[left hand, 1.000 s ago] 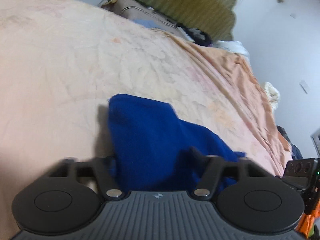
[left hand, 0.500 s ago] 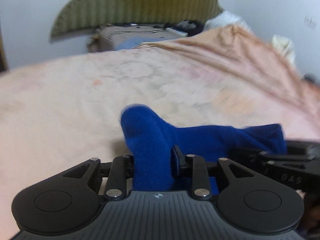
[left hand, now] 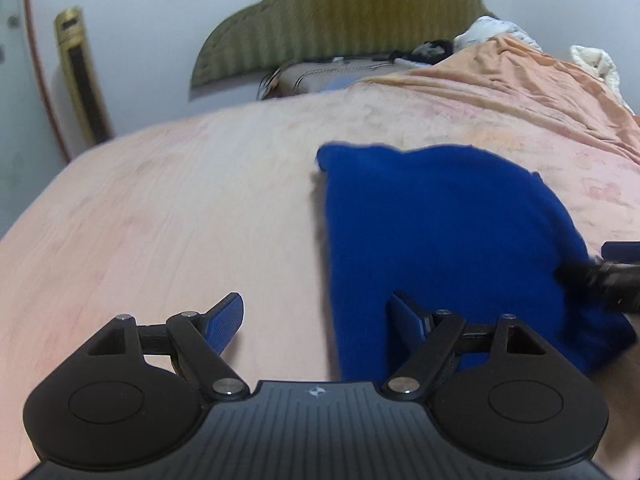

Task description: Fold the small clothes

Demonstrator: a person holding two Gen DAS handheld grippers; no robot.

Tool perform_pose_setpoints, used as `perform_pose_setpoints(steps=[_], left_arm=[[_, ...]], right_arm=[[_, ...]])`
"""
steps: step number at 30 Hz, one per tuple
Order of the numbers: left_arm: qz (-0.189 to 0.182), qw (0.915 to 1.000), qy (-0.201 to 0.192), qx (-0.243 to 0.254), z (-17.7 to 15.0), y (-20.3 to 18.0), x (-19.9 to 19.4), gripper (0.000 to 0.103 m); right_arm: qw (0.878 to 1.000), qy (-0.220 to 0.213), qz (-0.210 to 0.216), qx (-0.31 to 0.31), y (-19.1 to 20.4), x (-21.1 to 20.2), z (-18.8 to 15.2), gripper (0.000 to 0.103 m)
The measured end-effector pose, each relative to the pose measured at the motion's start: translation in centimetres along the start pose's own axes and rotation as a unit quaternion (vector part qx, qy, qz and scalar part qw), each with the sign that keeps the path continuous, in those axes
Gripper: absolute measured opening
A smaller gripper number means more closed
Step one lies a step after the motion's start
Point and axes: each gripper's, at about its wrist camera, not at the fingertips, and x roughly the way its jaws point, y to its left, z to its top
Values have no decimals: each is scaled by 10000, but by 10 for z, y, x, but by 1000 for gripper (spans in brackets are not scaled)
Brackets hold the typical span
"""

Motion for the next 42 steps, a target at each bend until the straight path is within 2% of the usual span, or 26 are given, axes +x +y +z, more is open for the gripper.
perform_pose_setpoints(steps=[2,3,4,5,8,12,16,20,28,34,38,42], left_arm=[[-6,9998,-146,-133,-6,3,-21,80],[60,9997,-192,-130,-10,2,-28,81],[119,9998,-168,-76,-14,0,-32,81],[171,9998,-104,-7,-19,-3,-33,81],[87,9999,10,134,-34,-8,-37,81],[43,9999,86,67,-49,-12,-42,81],[151,9996,192,113,-57,-18,-47,82],[-4,9991,370,198,-64,-24,-44,84],[-141,9990,243,-352,-71,-9,-44,85],[-233,9983,145,-509,-74,-2,-43,88],[-282,9980,95,-562,-76,1,-41,98],[-225,9988,93,-423,-79,-4,-41,101]], right_arm=[[9994,-232,119,207,-2,-23,-4,77],[9992,-324,121,179,1,-32,-8,82],[9993,-351,102,95,5,-36,-14,91],[9996,-289,48,32,7,-36,-18,95],[9991,98,-387,109,12,-28,-26,88],[9993,-112,-152,315,19,-52,-34,96],[9998,-83,-206,9,36,-61,-42,98],[9998,-11,-202,-69,46,-67,-49,99],[9996,227,-77,-157,54,-70,-63,103],[9993,255,-118,-235,56,-70,-66,103],[9993,255,-130,-236,55,-69,-66,103],[9992,266,-132,-253,56,-69,-67,103]])
